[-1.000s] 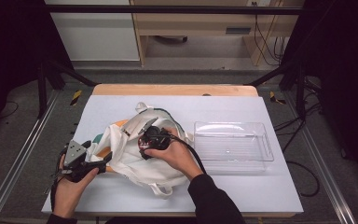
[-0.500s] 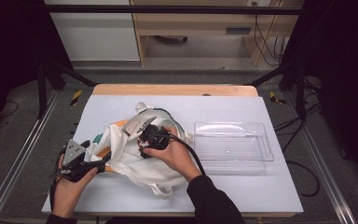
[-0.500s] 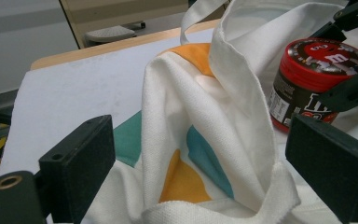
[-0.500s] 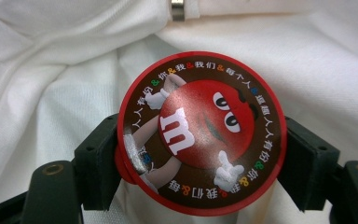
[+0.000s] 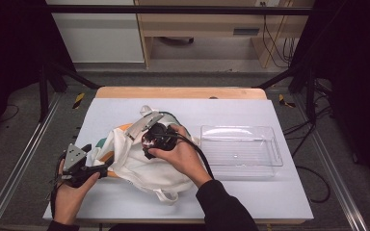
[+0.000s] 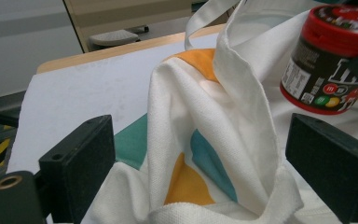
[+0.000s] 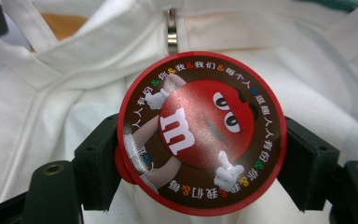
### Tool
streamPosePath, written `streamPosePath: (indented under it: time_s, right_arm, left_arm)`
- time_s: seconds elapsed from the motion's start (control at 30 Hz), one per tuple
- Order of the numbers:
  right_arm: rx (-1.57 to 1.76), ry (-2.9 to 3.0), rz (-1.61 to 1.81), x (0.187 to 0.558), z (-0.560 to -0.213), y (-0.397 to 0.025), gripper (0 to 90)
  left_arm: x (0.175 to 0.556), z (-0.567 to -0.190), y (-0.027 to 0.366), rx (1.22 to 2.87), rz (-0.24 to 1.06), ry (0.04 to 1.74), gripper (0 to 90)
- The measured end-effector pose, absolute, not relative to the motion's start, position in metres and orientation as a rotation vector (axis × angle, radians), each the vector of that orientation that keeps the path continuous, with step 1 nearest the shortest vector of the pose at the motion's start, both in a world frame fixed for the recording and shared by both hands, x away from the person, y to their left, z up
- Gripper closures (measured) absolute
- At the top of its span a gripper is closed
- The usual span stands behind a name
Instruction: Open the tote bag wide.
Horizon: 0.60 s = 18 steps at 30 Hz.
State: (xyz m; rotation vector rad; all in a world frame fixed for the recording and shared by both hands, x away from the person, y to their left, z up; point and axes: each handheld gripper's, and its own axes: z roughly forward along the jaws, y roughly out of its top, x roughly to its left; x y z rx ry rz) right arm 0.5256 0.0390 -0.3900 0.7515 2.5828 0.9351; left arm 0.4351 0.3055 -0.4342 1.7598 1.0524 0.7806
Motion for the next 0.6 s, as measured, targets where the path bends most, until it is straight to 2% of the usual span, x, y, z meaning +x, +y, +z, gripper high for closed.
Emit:
streamPosePath:
  time_s: [0.6]
  right_arm:
    - [0.738, 2.574, 0.982, 0.521, -0.375, 0.033, 25.8]
  left_arm:
    - [0.435, -0.435, 0.306, 1.761, 0.783, 1.058, 8.1]
